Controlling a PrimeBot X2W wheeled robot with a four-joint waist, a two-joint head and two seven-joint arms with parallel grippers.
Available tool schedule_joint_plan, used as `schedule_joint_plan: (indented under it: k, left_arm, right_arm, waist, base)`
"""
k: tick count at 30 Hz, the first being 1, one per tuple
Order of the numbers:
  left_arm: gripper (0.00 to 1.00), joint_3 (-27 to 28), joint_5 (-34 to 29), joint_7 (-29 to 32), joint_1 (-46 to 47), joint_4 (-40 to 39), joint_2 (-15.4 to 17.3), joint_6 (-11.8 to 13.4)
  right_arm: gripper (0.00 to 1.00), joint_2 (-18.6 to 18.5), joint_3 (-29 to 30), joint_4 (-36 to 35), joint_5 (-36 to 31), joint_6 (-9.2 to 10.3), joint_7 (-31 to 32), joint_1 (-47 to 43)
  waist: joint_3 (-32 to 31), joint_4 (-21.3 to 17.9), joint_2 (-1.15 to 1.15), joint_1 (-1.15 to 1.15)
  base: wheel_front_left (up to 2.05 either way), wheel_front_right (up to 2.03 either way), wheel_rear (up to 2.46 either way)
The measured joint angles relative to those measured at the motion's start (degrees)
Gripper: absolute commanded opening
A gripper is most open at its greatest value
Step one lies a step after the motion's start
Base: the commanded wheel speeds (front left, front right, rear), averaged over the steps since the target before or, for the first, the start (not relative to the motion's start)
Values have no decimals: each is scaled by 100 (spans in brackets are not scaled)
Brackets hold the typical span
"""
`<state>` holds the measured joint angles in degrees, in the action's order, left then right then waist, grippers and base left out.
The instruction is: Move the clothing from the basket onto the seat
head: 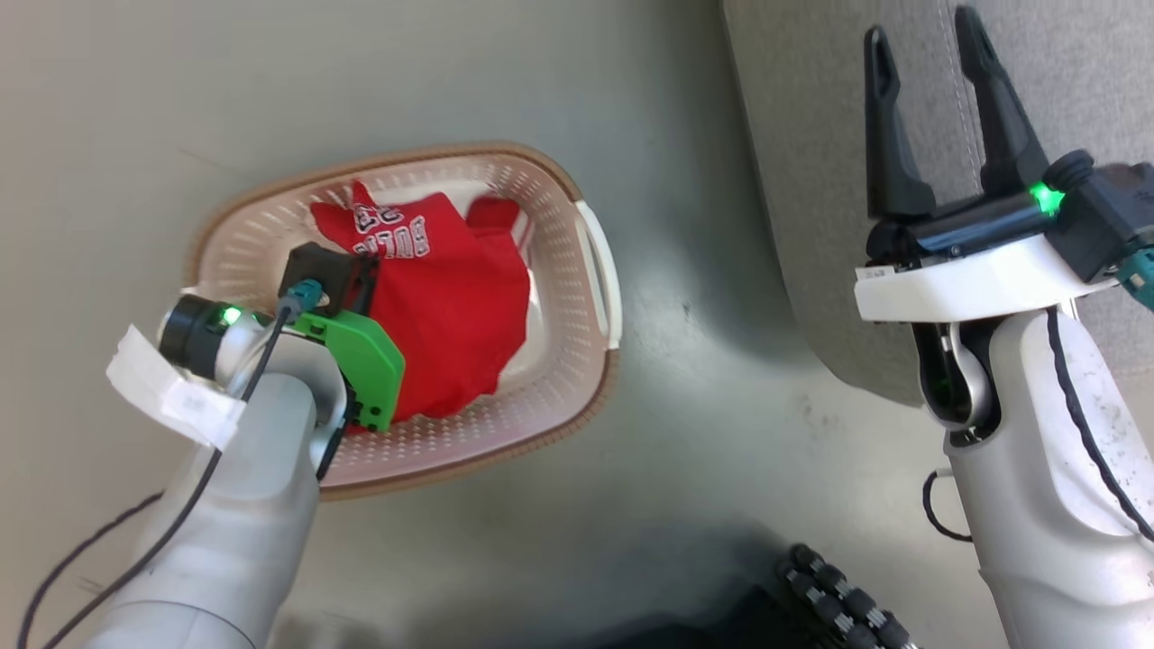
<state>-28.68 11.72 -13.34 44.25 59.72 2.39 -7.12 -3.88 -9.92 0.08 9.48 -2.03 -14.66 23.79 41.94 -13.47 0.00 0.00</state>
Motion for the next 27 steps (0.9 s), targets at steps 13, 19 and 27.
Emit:
schedule_joint_plan:
  k: [13,19,27]
  left_arm:
    - [0,-409,994,-91,-682,-1224,-27,-18]
    - [0,-408,1307,-91,-814,-2175,-26,-18]
    - [0,-245,1327,-91,-1301,-3089,-25,-18]
  right_arm:
    - [100,-163,140,519,-91,-49,0,-416]
    - [100,-205,174,748,-99,-97,0,-670]
    - [100,-186,107,1045,-145,-110,0,-1042]
  waist:
    - [-904,482,0,0]
    - [-1360,718,0,0]
    - [-2075,1028,0,0]
  base:
    - [0,0,0]
    - [0,0,0]
    - [0,0,0]
